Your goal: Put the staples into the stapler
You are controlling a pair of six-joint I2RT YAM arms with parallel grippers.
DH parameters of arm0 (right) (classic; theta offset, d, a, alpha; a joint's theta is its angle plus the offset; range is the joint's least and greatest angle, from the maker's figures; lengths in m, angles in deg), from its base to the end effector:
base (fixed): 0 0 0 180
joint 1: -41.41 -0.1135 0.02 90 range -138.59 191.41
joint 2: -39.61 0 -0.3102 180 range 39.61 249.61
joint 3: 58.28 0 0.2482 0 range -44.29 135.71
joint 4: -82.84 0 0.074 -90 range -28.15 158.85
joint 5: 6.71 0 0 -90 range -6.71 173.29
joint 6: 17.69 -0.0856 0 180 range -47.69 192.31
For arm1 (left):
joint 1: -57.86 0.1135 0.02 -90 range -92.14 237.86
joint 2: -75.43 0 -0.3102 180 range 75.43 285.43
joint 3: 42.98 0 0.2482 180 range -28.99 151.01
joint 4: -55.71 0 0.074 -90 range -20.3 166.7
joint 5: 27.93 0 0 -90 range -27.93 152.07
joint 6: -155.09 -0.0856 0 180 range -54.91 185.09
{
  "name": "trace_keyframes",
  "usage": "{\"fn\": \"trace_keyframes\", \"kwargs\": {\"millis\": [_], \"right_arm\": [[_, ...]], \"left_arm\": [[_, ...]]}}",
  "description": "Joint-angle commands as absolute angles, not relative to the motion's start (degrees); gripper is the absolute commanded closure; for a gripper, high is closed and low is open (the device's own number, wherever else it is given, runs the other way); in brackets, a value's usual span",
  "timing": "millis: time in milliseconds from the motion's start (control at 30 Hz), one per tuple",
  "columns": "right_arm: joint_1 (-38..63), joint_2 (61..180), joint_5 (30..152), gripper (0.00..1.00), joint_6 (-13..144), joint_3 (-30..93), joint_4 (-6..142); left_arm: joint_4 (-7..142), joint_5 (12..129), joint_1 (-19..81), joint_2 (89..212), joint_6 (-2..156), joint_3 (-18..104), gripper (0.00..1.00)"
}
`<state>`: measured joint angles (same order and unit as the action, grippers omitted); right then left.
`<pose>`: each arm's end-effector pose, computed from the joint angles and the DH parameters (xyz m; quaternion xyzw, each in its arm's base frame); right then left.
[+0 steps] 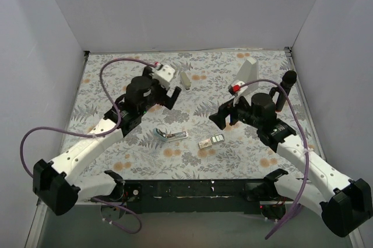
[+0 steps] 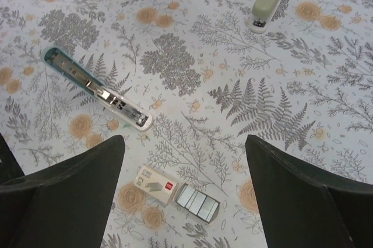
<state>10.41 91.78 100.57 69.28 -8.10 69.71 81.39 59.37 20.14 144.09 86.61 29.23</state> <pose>0.1825 0.1393 0.3093 -0.2783 0.7396 0.2899 0.5398 0.2418 -0.1819 0.3577 0.1038 0.8230 -0.2588 0.4948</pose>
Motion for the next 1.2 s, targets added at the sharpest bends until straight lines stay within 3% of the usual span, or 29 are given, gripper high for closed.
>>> {"fn": "trace_keyframes", "kwargs": {"millis": [0,100,333,700,1167], "right_arm": [[8.7,98.8,94.0,0.07,69.2,-0.3,67.3],[7.4,105.2,89.8,0.08,68.3,5.2,66.3],[4.4,123.4,79.4,0.09,68.3,18.3,66.9],[4.4,153.6,74.1,0.12,66.0,40.0,73.3],[4.4,170.7,73.4,0.28,66.9,54.8,76.4]], "left_arm": [[71.3,38.5,23.9,136.5,104.1,25.2,0.02],[70.0,30.6,24.8,131.5,107.3,22.0,0.02],[63.0,25.5,25.1,121.3,102.1,12.1,0.02],[56.8,26.8,25.1,114.8,98.5,4.5,0.02],[56.0,29.8,25.2,115.2,97.4,3.7,0.02]]}}
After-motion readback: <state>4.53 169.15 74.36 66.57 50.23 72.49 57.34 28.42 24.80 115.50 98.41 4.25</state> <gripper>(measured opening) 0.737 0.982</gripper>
